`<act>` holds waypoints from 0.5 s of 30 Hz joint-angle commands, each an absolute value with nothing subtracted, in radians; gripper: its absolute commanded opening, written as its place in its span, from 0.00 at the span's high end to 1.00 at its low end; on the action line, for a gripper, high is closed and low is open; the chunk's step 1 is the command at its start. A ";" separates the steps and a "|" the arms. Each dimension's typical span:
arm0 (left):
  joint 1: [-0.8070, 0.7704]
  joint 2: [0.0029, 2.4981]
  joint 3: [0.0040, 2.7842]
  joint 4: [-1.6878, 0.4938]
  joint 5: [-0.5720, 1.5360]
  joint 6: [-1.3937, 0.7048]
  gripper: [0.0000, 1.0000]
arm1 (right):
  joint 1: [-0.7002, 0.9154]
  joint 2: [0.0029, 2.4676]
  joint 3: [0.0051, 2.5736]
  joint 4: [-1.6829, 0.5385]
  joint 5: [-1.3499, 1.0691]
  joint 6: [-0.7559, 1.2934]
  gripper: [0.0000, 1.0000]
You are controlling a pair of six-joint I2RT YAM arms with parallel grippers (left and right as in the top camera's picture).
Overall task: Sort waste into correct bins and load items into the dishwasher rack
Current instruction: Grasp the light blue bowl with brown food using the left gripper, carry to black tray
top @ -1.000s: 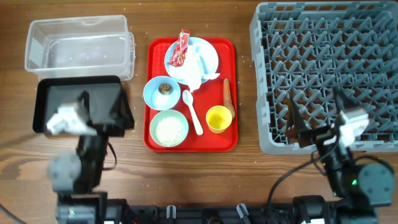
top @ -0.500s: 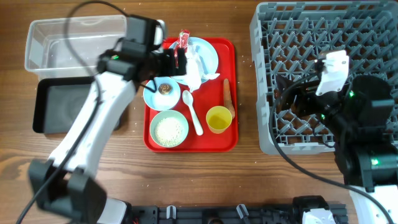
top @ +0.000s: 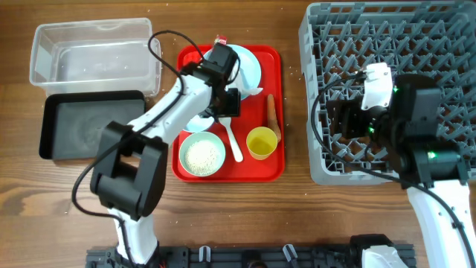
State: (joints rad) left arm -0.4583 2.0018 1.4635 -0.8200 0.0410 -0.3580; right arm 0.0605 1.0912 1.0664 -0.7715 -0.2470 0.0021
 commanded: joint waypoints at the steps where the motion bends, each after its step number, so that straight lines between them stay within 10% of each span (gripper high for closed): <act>1: -0.469 2.022 1.477 -0.828 -0.092 -0.413 0.46 | 0.065 1.117 1.086 -0.774 -0.264 0.003 0.32; 4: -0.467 2.022 1.477 -0.829 -0.122 -0.411 0.46 | 0.065 1.119 1.086 -0.772 -0.264 0.002 0.32; 12: -0.463 2.043 1.470 -0.835 -0.170 -0.412 0.96 | 0.065 1.120 1.086 -0.772 -0.263 0.000 0.32; 15: -0.463 2.044 1.470 -0.834 -0.170 -0.412 0.96 | 0.064 1.120 1.086 -0.772 -0.263 0.000 0.32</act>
